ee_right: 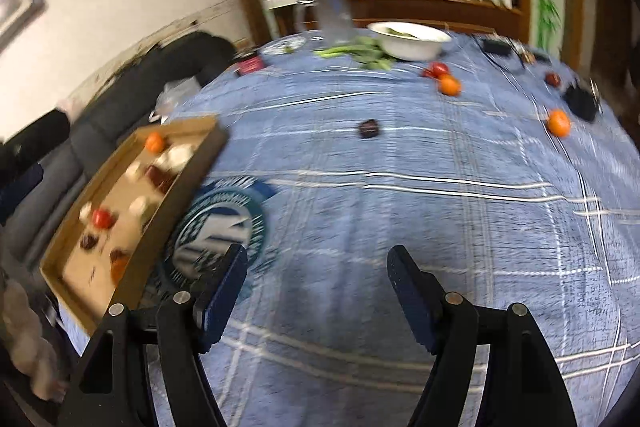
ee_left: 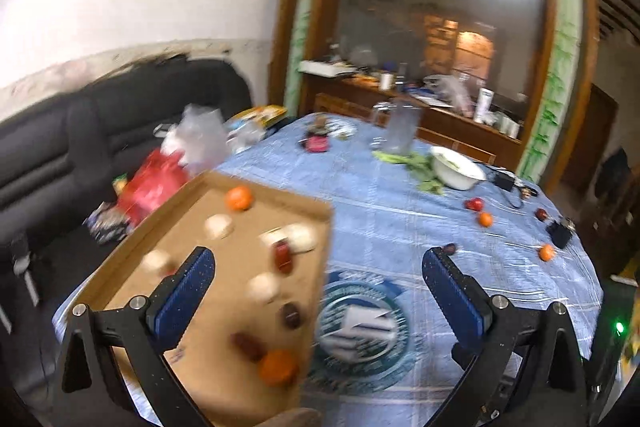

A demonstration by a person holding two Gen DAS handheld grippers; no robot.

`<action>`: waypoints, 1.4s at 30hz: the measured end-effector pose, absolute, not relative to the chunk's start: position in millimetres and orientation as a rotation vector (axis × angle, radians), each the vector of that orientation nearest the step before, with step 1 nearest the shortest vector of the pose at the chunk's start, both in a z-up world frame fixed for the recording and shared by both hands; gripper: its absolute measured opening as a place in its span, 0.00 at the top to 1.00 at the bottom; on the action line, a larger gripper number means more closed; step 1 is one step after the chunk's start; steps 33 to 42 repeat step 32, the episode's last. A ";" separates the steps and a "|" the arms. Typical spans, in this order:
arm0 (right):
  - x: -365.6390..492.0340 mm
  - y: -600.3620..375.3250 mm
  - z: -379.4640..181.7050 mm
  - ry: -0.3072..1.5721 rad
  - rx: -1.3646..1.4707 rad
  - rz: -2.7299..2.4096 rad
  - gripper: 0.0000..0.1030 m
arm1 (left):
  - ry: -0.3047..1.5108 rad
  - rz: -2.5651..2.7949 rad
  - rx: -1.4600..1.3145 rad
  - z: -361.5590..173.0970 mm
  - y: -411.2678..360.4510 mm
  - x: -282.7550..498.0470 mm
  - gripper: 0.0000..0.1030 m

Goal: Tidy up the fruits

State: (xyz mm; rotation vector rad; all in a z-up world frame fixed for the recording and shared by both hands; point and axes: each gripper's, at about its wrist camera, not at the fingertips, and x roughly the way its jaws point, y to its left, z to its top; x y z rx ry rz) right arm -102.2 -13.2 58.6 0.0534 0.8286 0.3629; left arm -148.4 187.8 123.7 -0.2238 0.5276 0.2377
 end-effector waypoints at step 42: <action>-151.1 105.5 62.5 0.768 -0.247 0.416 0.14 | 0.701 0.341 -0.215 69.3 255.4 -220.1 0.00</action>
